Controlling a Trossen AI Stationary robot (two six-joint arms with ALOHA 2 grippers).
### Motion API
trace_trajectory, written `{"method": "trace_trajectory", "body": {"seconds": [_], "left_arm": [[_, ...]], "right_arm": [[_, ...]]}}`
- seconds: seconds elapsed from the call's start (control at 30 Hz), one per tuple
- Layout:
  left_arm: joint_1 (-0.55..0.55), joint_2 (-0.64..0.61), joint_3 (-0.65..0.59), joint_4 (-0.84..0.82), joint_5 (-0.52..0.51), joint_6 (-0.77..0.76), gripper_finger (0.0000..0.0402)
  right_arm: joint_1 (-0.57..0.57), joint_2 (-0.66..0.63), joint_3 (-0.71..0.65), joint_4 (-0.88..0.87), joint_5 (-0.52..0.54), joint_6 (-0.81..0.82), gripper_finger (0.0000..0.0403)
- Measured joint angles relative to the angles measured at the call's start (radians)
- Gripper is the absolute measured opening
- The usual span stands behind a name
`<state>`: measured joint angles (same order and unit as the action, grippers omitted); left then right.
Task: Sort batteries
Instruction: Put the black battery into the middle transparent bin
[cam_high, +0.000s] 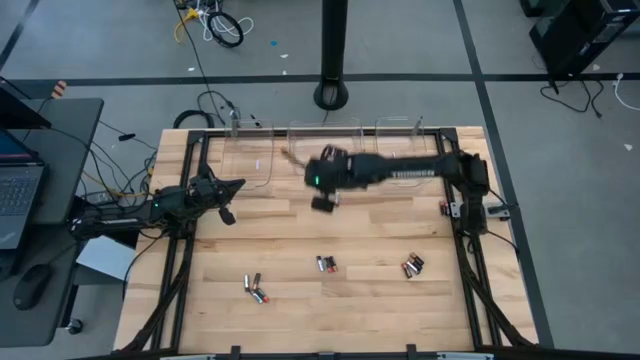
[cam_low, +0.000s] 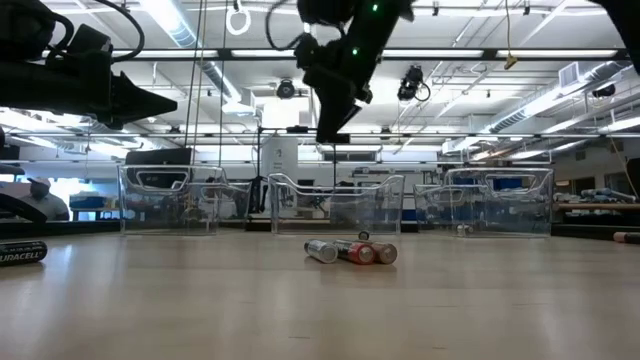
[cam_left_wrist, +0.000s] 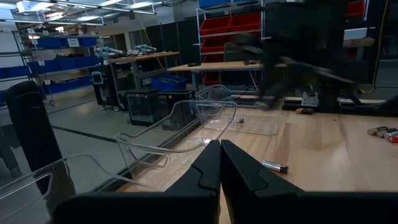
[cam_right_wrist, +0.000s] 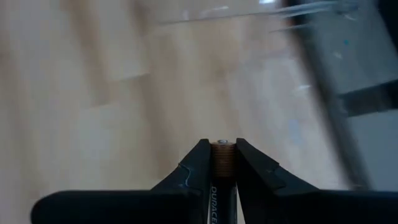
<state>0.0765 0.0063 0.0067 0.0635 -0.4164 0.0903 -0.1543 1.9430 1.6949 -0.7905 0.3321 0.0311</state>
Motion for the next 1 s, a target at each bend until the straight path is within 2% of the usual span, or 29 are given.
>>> {"method": "trace_trajectory", "body": {"seconds": [0.23,0.37,0.43,0.67,1.0], "left_arm": [[0.0,0.0,0.0,-0.001,0.0,0.0,0.0017],[0.0,0.0,0.0,-0.002,0.0,0.0,0.0017],[0.0,0.0,0.0,-0.002,0.0,0.001,0.0017],[0.0,0.0,0.0,-0.002,0.0,0.008,0.0017],[0.001,0.005,0.0,0.006,-0.001,0.011,0.0017]], "right_arm": [[-0.243,0.002,0.007,0.146,-0.168,-0.228,0.0062],[-0.341,0.002,0.007,0.161,-0.285,-0.348,0.0063],[-0.37,0.002,0.007,0.161,-0.308,-0.394,0.0063],[-0.368,0.035,0.007,0.185,-0.373,-0.487,0.0062],[-0.357,0.08,0.082,0.19,-0.381,-0.506,0.0062]]}}
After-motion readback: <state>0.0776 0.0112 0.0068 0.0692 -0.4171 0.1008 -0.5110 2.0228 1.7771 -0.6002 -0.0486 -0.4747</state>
